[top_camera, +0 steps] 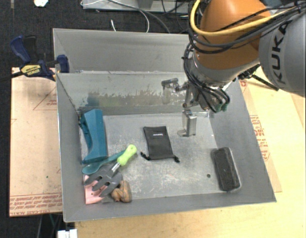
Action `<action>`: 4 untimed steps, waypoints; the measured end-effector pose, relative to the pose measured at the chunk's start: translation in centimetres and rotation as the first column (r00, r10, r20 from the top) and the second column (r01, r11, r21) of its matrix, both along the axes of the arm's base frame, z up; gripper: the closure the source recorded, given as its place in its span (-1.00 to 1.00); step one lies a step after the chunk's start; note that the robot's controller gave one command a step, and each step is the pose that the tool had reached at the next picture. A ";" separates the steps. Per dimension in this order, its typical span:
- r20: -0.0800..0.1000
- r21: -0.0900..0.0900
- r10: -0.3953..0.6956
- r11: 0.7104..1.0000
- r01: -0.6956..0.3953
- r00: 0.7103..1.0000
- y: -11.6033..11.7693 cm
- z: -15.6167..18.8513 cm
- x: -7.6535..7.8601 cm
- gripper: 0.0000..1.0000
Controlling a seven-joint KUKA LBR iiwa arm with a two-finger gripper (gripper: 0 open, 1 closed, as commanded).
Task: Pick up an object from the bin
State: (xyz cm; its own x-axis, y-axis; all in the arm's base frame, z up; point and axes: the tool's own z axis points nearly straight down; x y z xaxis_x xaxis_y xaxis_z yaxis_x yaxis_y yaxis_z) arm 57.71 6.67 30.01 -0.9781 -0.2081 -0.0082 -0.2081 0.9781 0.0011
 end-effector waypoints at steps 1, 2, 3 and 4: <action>-0.004 -0.001 -0.001 1.000 0.001 1.000 -0.1 -0.2 -0.1 -1.00; 0.002 0.001 -0.044 0.999 0.044 0.999 1.2 -6.2 -0.8 -1.00; 0.011 0.004 -0.133 0.991 0.133 0.991 3.3 -13.3 2.5 -1.00; 0.011 0.006 -0.156 0.988 0.156 0.988 1.0 -17.2 2.4 -1.00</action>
Offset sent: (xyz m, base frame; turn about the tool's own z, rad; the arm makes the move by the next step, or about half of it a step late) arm -0.0184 0.0238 -0.1244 0.0854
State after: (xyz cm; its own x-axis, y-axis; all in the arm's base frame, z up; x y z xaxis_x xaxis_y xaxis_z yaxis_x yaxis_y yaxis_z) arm 60.15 7.67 12.81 -0.9984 -0.0524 -0.0202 -0.0525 0.9986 0.0045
